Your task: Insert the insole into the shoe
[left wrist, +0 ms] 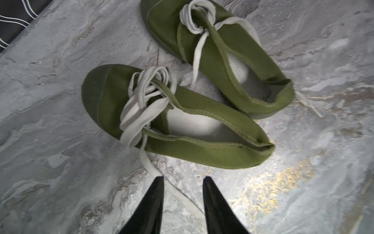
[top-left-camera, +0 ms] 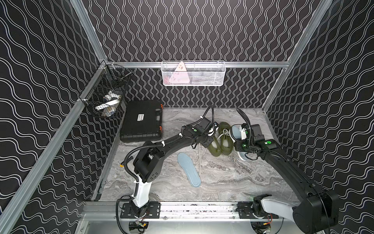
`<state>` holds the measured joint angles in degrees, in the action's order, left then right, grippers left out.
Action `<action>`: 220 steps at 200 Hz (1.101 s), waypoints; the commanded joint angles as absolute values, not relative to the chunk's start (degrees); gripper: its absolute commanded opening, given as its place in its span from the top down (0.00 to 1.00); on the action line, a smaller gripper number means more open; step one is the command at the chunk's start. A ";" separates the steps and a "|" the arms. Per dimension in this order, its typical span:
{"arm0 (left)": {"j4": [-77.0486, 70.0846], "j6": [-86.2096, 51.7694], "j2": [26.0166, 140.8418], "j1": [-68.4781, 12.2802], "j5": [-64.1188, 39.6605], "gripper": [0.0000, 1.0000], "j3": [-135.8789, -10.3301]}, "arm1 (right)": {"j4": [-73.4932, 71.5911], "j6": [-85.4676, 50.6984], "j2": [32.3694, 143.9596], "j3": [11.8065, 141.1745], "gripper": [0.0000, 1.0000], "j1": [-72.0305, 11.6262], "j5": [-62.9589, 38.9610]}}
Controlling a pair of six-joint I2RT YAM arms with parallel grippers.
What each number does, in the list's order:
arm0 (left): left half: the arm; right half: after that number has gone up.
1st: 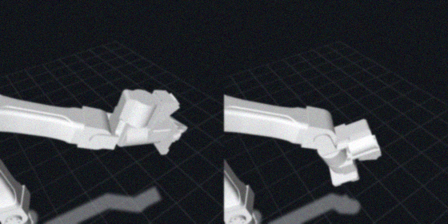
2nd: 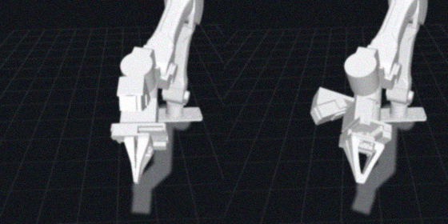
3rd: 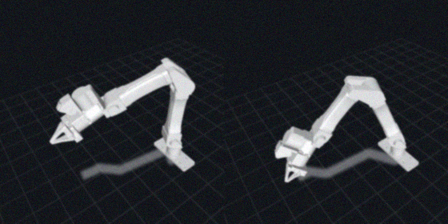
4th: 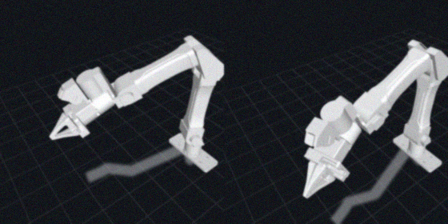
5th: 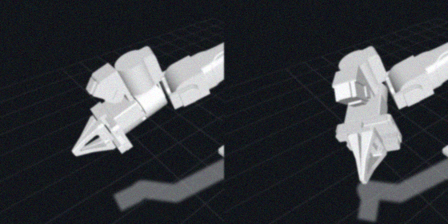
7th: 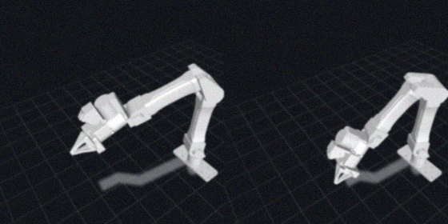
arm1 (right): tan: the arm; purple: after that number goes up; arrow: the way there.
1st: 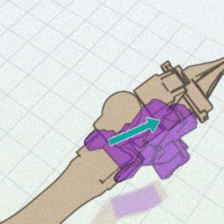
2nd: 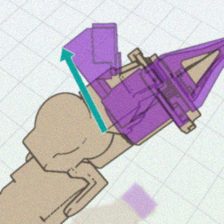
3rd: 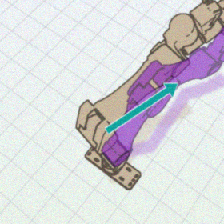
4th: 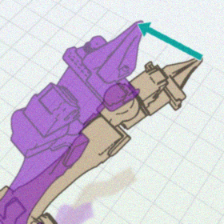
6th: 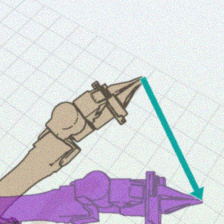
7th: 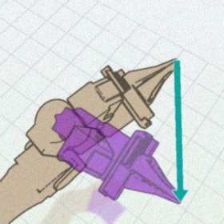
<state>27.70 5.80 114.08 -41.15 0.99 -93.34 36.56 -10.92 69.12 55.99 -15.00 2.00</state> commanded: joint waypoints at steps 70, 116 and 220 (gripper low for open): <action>22.71 9.57 120.40 -41.36 3.24 0.58 -97.61 | 38.89 -9.52 68.55 56.77 0.61 -13.81 -0.28; 19.69 9.39 122.33 -41.53 5.99 0.59 -98.13 | 39.26 -9.32 68.80 57.13 0.61 -13.54 -0.57; 11.55 11.47 123.89 -42.90 15.61 0.65 -96.61 | 40.43 -9.23 68.52 57.39 0.61 -13.42 -0.84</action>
<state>14.87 9.50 123.83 -42.61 13.85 -96.77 39.53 -9.58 68.71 57.25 -13.45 -0.49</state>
